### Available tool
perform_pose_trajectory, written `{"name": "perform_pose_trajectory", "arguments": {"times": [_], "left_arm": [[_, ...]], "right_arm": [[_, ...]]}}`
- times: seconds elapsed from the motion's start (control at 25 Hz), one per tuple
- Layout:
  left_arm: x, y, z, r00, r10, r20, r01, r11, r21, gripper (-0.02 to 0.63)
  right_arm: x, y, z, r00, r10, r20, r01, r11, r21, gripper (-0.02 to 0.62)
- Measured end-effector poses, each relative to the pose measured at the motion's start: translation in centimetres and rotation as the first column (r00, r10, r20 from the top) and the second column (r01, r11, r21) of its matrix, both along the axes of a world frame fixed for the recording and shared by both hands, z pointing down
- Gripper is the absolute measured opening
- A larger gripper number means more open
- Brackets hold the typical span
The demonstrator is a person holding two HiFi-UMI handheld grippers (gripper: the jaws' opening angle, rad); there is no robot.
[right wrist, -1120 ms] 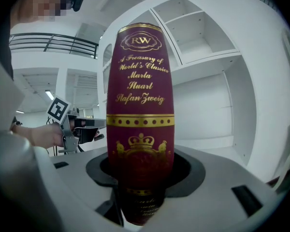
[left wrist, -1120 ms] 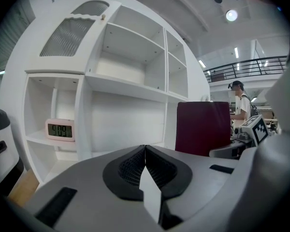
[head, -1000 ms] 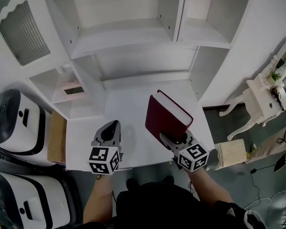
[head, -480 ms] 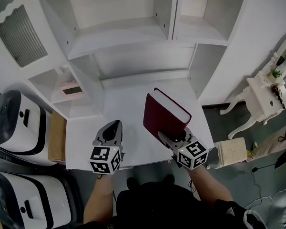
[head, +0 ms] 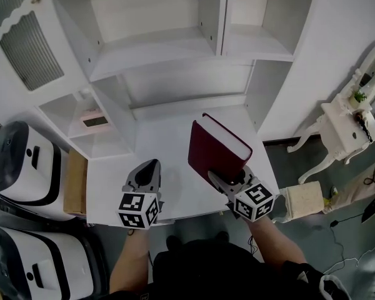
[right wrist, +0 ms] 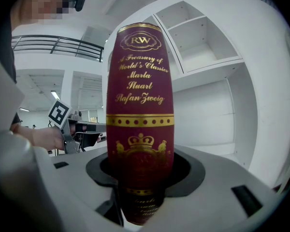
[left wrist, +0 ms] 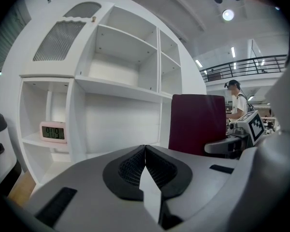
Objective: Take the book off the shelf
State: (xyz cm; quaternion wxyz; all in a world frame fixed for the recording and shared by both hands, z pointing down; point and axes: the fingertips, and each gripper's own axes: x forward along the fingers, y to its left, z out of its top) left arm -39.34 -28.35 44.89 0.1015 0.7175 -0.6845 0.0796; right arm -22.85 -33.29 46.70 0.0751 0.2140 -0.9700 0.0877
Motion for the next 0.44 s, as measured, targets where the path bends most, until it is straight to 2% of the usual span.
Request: {"name": "perform_pose_trajectory", "arguments": {"times": [0.44], "left_arm": [[0.24, 0.67, -0.16, 1.0, 0.001, 0.001, -0.001, 1.0, -0.002, 0.011]], "right_arm": [[0.41, 0.27, -0.38, 1.0, 0.001, -0.002, -0.001, 1.0, 0.011, 0.232]]}}
